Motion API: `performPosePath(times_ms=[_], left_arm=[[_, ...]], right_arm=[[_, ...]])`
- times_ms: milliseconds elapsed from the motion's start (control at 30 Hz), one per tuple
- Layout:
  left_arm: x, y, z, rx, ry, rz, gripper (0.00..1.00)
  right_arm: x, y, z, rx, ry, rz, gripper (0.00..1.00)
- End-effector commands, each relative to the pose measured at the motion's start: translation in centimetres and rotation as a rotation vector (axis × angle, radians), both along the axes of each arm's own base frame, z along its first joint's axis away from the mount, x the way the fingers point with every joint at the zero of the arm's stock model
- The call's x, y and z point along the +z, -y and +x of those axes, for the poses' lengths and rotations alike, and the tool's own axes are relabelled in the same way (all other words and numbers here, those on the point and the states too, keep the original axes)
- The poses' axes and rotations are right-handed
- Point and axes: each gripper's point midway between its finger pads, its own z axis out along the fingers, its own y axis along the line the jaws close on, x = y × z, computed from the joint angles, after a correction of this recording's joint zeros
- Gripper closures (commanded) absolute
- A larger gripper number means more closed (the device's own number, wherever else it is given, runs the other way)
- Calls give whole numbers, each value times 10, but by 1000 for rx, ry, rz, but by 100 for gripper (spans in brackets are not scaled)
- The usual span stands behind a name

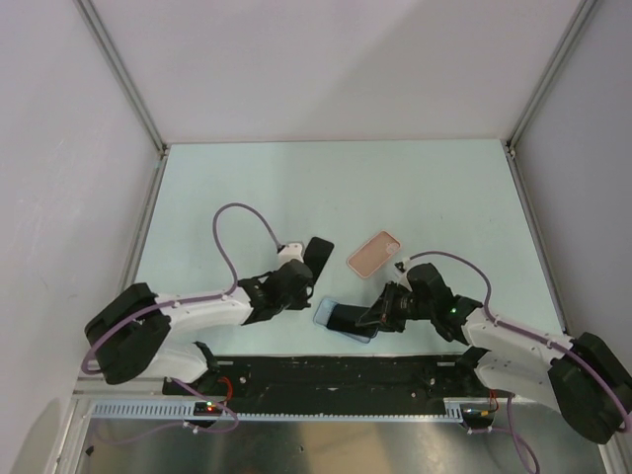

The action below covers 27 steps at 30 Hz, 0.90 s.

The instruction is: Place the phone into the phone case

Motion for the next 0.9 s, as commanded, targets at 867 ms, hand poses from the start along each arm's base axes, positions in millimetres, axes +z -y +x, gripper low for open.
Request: performPosePath(times_ms=[867], left_arm=[[-8,46,-26,-145,-30,-72,100]], right_arm=[[-37,-26,14,11,24,-14,100]])
